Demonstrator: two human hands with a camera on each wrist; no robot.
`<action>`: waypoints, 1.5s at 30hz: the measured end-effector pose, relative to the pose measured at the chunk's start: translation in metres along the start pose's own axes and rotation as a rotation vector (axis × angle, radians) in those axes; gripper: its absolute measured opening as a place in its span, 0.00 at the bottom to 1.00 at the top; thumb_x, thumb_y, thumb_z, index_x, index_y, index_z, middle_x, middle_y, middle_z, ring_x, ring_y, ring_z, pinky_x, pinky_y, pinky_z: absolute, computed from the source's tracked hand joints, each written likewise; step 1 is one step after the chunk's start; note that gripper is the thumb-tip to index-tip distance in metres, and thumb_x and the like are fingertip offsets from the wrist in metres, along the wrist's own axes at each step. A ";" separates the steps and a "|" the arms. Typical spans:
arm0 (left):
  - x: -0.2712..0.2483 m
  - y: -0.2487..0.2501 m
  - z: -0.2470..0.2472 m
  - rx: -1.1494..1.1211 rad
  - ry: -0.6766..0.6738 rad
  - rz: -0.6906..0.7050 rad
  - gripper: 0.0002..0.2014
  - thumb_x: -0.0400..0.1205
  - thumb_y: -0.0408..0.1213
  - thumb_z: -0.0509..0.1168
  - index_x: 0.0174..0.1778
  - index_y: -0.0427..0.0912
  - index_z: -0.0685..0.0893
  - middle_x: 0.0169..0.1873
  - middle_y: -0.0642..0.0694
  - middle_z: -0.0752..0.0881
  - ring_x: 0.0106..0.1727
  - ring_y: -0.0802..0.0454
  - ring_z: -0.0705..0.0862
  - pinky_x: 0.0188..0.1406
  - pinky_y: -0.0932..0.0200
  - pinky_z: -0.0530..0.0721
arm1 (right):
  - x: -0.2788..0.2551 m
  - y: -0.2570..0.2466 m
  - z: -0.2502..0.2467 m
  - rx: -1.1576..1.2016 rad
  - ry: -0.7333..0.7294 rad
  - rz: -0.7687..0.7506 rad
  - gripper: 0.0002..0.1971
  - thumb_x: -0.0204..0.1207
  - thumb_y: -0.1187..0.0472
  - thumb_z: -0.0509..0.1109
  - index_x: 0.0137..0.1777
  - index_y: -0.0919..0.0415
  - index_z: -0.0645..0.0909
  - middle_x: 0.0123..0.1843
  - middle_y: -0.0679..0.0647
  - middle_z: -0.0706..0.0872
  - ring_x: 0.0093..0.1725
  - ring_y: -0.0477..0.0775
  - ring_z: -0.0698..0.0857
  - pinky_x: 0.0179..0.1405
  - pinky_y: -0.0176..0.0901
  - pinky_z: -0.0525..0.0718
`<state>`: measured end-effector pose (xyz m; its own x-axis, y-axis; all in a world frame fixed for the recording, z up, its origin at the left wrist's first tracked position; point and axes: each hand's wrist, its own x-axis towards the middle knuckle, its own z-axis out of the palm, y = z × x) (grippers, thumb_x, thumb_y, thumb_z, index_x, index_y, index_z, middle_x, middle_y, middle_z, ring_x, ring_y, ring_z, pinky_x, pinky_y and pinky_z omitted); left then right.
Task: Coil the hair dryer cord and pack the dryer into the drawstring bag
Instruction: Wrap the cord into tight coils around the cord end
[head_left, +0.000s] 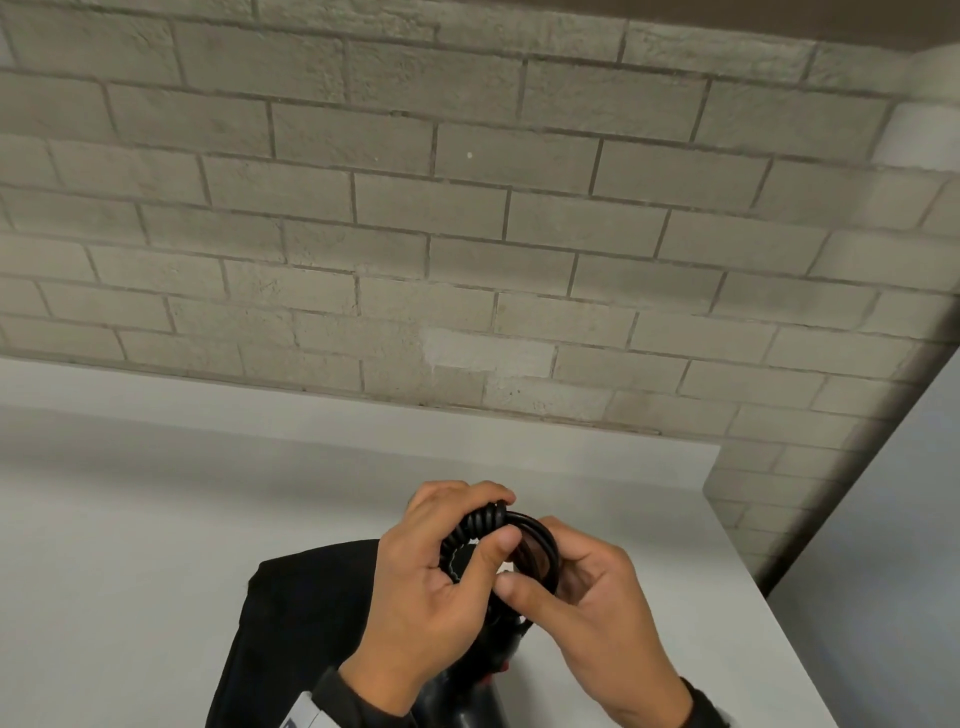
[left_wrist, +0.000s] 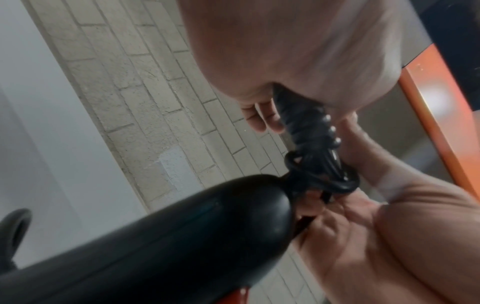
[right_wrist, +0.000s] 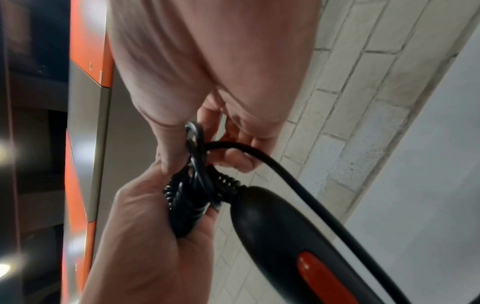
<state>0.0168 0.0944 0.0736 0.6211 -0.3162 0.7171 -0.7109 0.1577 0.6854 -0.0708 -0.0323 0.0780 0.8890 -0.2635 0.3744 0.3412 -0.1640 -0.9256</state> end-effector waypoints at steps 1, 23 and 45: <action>0.000 0.001 0.001 0.005 -0.008 -0.018 0.11 0.79 0.47 0.68 0.56 0.54 0.87 0.49 0.60 0.87 0.56 0.48 0.85 0.54 0.62 0.83 | 0.000 0.000 -0.001 -0.016 0.012 0.002 0.15 0.67 0.53 0.81 0.50 0.61 0.88 0.41 0.62 0.87 0.41 0.64 0.83 0.44 0.56 0.82; 0.005 0.018 0.000 -0.275 0.062 -0.407 0.12 0.68 0.42 0.77 0.46 0.49 0.91 0.44 0.50 0.92 0.48 0.53 0.91 0.51 0.55 0.85 | -0.012 0.011 0.025 -0.931 0.616 -0.503 0.06 0.68 0.51 0.81 0.41 0.51 0.91 0.42 0.51 0.83 0.32 0.52 0.73 0.26 0.43 0.74; 0.000 0.008 0.001 0.076 0.033 -0.025 0.13 0.77 0.57 0.69 0.51 0.54 0.85 0.46 0.56 0.86 0.49 0.59 0.88 0.47 0.73 0.81 | -0.013 -0.053 0.011 -0.096 0.013 0.394 0.20 0.71 0.38 0.63 0.28 0.53 0.78 0.36 0.39 0.80 0.39 0.43 0.77 0.44 0.33 0.74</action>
<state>0.0110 0.0943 0.0789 0.6491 -0.2876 0.7043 -0.7171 0.0778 0.6926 -0.0972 -0.0102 0.1216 0.9419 -0.3357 -0.0066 -0.0555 -0.1363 -0.9891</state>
